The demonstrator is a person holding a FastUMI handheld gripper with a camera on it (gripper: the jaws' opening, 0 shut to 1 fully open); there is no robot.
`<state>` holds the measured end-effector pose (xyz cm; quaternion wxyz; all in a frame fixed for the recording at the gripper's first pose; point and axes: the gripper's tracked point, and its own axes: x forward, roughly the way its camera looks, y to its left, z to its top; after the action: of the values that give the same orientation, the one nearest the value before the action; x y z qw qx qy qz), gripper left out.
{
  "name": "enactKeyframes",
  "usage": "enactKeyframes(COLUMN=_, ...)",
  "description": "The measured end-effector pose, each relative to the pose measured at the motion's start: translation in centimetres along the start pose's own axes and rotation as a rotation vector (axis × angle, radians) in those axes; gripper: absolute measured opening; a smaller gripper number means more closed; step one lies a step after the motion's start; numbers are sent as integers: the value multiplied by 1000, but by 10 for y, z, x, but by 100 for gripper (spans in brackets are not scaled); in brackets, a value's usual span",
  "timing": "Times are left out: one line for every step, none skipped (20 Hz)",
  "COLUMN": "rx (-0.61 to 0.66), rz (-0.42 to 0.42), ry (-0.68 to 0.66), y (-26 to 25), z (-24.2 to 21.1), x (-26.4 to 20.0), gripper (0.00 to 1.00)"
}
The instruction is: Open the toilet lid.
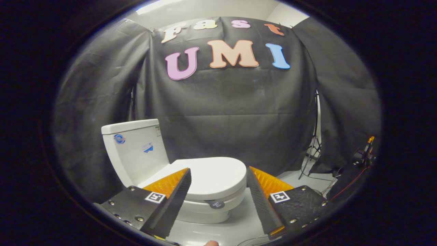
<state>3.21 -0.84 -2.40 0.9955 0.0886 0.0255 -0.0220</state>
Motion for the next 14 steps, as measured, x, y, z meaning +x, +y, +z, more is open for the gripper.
enactKeyframes(rx=7, rz=-1, ry=2, y=-1, z=0, x=1, gripper=96)
enactKeyframes(rx=14, rz=-3, ry=2, y=-2, z=-1, x=2, gripper=96)
enactKeyframes(rx=20, rz=-5, ry=1, y=-3, z=0, x=2, gripper=96)
enactKeyframes(rx=30, rz=-5, ry=-2, y=-3, z=-1, x=3, gripper=96)
enactKeyframes(rx=43, rz=-4, ry=-3, y=-3, z=-1, x=4, gripper=96)
enactKeyframes(rx=63, rz=0, ry=-5, y=-4, z=-2, x=4, gripper=96)
enactKeyframes(rx=85, rz=8, ry=-10, y=-3, z=-2, x=6, gripper=96)
enactKeyframes(rx=105, rz=15, ry=-13, y=1, z=-2, x=7, gripper=96)
enactKeyframes(rx=124, rz=19, ry=-17, y=3, z=-2, x=11, gripper=96)
enactKeyframes(rx=145, rz=24, ry=-19, y=5, z=-2, x=15, gripper=96)
enactKeyframes(rx=166, rz=27, ry=-20, y=6, z=-2, x=19, gripper=96)
enactKeyframes(rx=190, rz=30, ry=-23, y=6, z=-3, x=23, gripper=96)
enactKeyframes(rx=222, rz=34, ry=-29, y=7, z=-3, x=28, gripper=96)
enactKeyframes(rx=262, rz=41, ry=-34, y=8, z=-4, x=31, gripper=96)
